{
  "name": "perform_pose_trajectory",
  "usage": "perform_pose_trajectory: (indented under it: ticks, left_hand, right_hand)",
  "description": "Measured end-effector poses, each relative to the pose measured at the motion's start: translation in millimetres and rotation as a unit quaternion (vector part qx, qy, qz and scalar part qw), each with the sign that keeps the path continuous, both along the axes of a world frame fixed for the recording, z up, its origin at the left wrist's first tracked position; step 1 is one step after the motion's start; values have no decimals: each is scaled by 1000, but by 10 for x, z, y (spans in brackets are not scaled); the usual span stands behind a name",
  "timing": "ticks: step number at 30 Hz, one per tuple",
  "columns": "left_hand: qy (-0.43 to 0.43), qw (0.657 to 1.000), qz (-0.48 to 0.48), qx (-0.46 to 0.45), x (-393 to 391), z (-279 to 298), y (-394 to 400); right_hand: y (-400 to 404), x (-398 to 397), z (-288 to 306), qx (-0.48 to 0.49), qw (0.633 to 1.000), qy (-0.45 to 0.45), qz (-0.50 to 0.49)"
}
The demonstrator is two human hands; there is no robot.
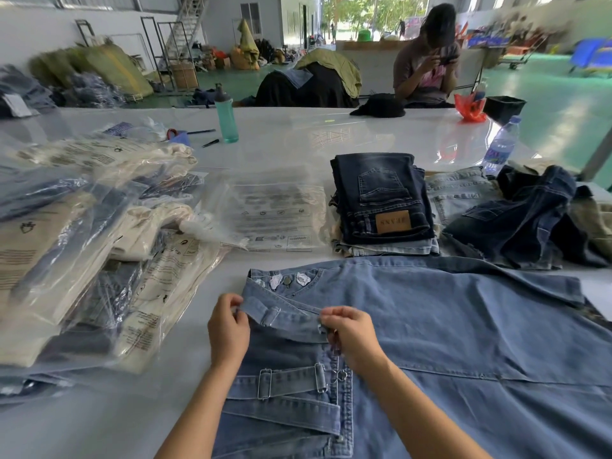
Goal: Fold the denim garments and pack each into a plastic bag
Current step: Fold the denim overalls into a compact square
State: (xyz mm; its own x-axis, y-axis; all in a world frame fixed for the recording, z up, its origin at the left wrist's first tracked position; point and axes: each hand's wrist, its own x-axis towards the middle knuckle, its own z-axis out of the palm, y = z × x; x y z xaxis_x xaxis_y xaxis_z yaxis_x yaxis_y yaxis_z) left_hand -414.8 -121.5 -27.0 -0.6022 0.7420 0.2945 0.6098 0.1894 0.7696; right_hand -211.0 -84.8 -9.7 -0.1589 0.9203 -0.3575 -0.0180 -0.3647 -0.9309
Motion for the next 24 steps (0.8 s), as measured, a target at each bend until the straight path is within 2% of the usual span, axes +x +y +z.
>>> perform_pose_trajectory:
  ticks: [2,4,6,8,10,12,14,16,17,20,21,24]
  left_hand:
    - [-68,997,8,44,26,98,109]
    - [-122,991,11,52,18,119,184]
    - [-113,993,23,-12,-38,23,191]
    - [-62,992,18,-110,-91,-143,146]
    - [-50,990,12,-131,-107,-221,115]
    - [-47,994,14,-102,-91,-194,133]
    - [-46,996,18,-73,-88,-149,169]
    - [-38,996,10,-74,-119,-138,197]
    - [-29,995,1,-93,-143,-150,203]
    - [-21,992,-19,-122,-182,-182,206]
    - [-19,994,-22,-109,-169,-168,215]
    - [-13,998,1,-53,-130,-105,236]
  right_hand:
    - [24,4,63,14,994,93,-52]
    - [-12,7,72,34,995,83,-50]
    - [-87,7,-10,50,998,-33,3]
    - [-151,-4,-127,75,979,-176,68]
    - [-169,-11,-176,94,967,-223,86]
    - [-153,-17,-164,97,972,-202,76]
    - [-142,-36,-125,87,985,-140,49]
    - [-145,-59,-108,74,991,-102,38]
    - [-156,-66,-122,75,989,-118,47]
    - [-197,-78,-227,118,958,-241,100]
    - [-198,-73,-234,129,956,-246,98]
    - [-205,-69,-195,104,980,-158,65]
